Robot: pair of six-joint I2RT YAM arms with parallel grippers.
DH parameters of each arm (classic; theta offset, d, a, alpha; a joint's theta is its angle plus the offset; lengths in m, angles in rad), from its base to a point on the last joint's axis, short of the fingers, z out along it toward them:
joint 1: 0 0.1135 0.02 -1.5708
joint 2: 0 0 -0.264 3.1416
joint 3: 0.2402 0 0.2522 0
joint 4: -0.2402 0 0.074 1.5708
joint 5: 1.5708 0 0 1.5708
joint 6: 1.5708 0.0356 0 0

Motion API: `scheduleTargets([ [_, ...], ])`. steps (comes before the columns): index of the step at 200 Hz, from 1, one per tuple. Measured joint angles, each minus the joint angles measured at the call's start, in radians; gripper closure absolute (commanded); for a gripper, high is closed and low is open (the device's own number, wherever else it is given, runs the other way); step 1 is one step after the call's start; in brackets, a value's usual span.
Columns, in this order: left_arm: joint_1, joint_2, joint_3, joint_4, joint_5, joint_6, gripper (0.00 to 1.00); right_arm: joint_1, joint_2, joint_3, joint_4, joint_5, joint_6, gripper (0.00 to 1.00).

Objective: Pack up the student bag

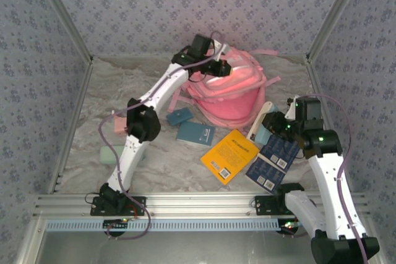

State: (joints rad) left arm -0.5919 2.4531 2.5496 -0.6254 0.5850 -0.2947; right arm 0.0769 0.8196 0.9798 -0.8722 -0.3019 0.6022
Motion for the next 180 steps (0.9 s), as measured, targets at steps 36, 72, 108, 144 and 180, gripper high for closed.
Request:
scheduleTargets([
  [36,0.054,-0.09,0.009,0.039,0.017,-0.064,1.0,-0.003,0.013,-0.009,0.05,-0.021,0.072,0.78],
  [72,0.076,-0.12,-0.005,0.047,0.056,-0.093,1.0,-0.011,0.087,-0.094,0.28,-0.098,0.217,0.77],
  [108,0.074,-0.131,-0.06,0.047,0.09,-0.104,1.0,-0.007,0.295,-0.119,0.564,-0.151,0.357,0.77],
  [144,0.076,-0.131,-0.083,0.047,0.114,-0.11,1.0,0.038,0.501,-0.053,0.716,-0.156,0.414,0.75],
  [180,0.087,-0.135,-0.086,0.058,0.138,-0.126,1.0,0.111,0.729,0.052,0.88,-0.125,0.5,0.73],
])
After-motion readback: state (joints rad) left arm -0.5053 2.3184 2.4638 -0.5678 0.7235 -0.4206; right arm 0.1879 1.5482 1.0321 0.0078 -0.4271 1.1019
